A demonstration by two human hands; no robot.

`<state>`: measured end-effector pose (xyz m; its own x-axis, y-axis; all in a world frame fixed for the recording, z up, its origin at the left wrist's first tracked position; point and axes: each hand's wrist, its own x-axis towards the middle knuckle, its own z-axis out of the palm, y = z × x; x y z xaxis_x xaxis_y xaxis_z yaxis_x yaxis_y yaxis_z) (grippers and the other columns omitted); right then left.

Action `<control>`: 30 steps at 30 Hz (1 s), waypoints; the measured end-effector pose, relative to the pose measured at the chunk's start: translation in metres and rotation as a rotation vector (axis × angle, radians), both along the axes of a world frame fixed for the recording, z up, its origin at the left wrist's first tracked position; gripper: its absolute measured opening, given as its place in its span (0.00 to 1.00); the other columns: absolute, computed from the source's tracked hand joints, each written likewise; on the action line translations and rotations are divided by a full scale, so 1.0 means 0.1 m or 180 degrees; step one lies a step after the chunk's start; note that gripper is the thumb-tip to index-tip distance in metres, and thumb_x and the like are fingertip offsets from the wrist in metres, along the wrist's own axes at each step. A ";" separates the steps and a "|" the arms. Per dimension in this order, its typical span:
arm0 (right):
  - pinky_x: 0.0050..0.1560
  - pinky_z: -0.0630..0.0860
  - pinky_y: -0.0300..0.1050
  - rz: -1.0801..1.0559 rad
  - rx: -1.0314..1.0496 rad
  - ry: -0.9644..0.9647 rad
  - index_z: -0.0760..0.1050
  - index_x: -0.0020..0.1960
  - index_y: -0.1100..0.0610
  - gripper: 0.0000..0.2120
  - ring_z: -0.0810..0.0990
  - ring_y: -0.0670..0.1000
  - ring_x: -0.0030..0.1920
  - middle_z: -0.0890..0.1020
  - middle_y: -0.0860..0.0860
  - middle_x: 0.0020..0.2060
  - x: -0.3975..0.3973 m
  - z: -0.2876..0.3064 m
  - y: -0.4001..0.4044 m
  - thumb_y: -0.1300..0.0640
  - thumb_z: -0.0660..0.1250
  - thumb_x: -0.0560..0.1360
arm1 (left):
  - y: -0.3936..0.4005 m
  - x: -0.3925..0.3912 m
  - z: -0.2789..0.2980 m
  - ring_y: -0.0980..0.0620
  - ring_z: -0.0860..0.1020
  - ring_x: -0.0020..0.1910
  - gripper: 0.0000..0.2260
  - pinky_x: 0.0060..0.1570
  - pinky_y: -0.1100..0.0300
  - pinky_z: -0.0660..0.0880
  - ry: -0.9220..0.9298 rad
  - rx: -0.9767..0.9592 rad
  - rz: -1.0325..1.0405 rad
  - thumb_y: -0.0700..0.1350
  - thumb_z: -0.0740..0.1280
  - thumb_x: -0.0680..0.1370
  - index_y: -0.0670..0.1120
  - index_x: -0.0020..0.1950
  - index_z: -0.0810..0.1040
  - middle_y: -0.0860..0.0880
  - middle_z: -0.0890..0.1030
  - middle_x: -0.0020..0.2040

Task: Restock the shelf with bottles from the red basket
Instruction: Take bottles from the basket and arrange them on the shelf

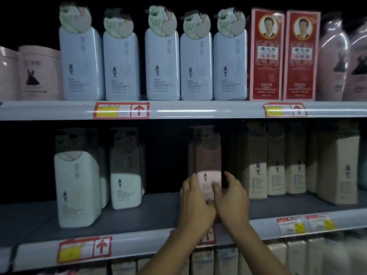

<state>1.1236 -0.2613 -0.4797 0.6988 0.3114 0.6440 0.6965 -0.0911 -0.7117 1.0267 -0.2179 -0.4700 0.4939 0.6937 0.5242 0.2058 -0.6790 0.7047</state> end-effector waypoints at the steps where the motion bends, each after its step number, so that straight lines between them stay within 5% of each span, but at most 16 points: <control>1: 0.56 0.74 0.42 0.0010 0.0297 -0.0112 0.75 0.69 0.51 0.17 0.78 0.47 0.60 0.79 0.43 0.57 -0.16 -0.05 -0.09 0.52 0.67 0.81 | -0.04 -0.10 -0.02 0.61 0.70 0.66 0.28 0.64 0.70 0.71 -0.0346 0.0143 0.0000 0.42 0.68 0.79 0.53 0.77 0.64 0.56 0.67 0.71; 3: 0.56 0.69 0.28 0.0266 0.0643 -0.0013 0.73 0.70 0.43 0.18 0.74 0.32 0.59 0.75 0.33 0.59 -0.50 -0.15 -0.29 0.46 0.65 0.81 | -0.15 -0.37 -0.07 0.73 0.69 0.61 0.23 0.56 0.83 0.65 -0.0813 0.0307 -0.0048 0.47 0.66 0.80 0.57 0.74 0.67 0.67 0.68 0.65; 5: 0.54 0.69 0.23 0.0722 0.0739 0.0350 0.72 0.71 0.41 0.19 0.73 0.29 0.62 0.76 0.31 0.62 -0.83 -0.25 -0.44 0.42 0.64 0.81 | -0.26 -0.64 -0.15 0.76 0.68 0.62 0.20 0.57 0.80 0.67 -0.1005 0.0256 -0.0190 0.50 0.66 0.80 0.61 0.71 0.68 0.72 0.68 0.62; 10: 0.53 0.76 0.28 0.1370 0.0806 0.0696 0.77 0.69 0.44 0.16 0.80 0.34 0.59 0.83 0.35 0.57 -1.57 -0.47 -0.75 0.45 0.63 0.83 | -0.50 -1.29 -0.43 0.61 0.77 0.63 0.17 0.63 0.56 0.77 -0.1150 -0.0107 -0.0350 0.45 0.67 0.82 0.54 0.71 0.73 0.58 0.78 0.64; 13: 0.53 0.76 0.27 0.1598 0.0911 0.0773 0.79 0.66 0.46 0.15 0.81 0.36 0.58 0.84 0.36 0.57 -1.93 -0.66 -0.92 0.45 0.63 0.82 | -0.65 -1.70 -0.69 0.61 0.79 0.61 0.15 0.60 0.59 0.79 -0.1147 -0.0253 -0.0504 0.45 0.66 0.82 0.53 0.69 0.75 0.59 0.80 0.62; 16: 0.58 0.80 0.38 0.1852 0.0777 0.0843 0.80 0.64 0.46 0.15 0.83 0.42 0.60 0.85 0.41 0.58 -2.23 -1.01 -1.04 0.44 0.63 0.81 | -0.73 -2.15 -1.13 0.63 0.80 0.58 0.14 0.55 0.67 0.77 -0.1056 -0.0368 -0.0372 0.47 0.66 0.82 0.50 0.68 0.76 0.57 0.81 0.61; 20: 0.61 0.79 0.46 0.1798 -0.0136 0.0626 0.79 0.66 0.52 0.15 0.82 0.45 0.62 0.84 0.46 0.60 -2.48 -1.84 -1.24 0.49 0.62 0.84 | -0.81 -2.79 -1.93 0.63 0.80 0.55 0.14 0.51 0.68 0.77 -0.0491 -0.0646 -0.0020 0.49 0.66 0.80 0.52 0.66 0.76 0.56 0.82 0.60; 23: 0.62 0.77 0.54 0.1687 -0.1552 0.0317 0.79 0.65 0.59 0.15 0.82 0.54 0.61 0.84 0.55 0.59 -2.54 -2.48 -1.32 0.52 0.66 0.82 | -0.83 -3.33 -2.51 0.60 0.81 0.54 0.13 0.51 0.66 0.77 0.0064 -0.1041 0.0058 0.45 0.67 0.81 0.53 0.65 0.75 0.55 0.82 0.60; 27: 0.59 0.75 0.45 0.1938 -0.2892 0.0428 0.80 0.64 0.57 0.17 0.82 0.56 0.61 0.85 0.56 0.59 -2.62 -2.94 -1.33 0.49 0.70 0.79 | -0.71 -3.64 -3.14 0.56 0.81 0.54 0.14 0.56 0.56 0.79 0.0596 -0.1549 0.0309 0.41 0.68 0.80 0.51 0.65 0.76 0.53 0.82 0.59; 30: 0.65 0.74 0.48 0.2226 -0.3238 0.0087 0.76 0.70 0.55 0.22 0.78 0.58 0.66 0.81 0.57 0.65 -2.71 -3.31 -1.16 0.51 0.71 0.78 | -0.60 -3.49 -3.34 0.60 0.79 0.52 0.14 0.46 0.64 0.76 0.1004 -0.1823 0.0406 0.43 0.69 0.79 0.53 0.63 0.76 0.55 0.81 0.58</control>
<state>0.8527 -0.3778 -0.8109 0.1901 0.9742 -0.1218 0.8041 -0.2257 -0.5500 0.6772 -0.2782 -0.8040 0.4589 0.8828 -0.1008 0.5151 -0.1718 0.8397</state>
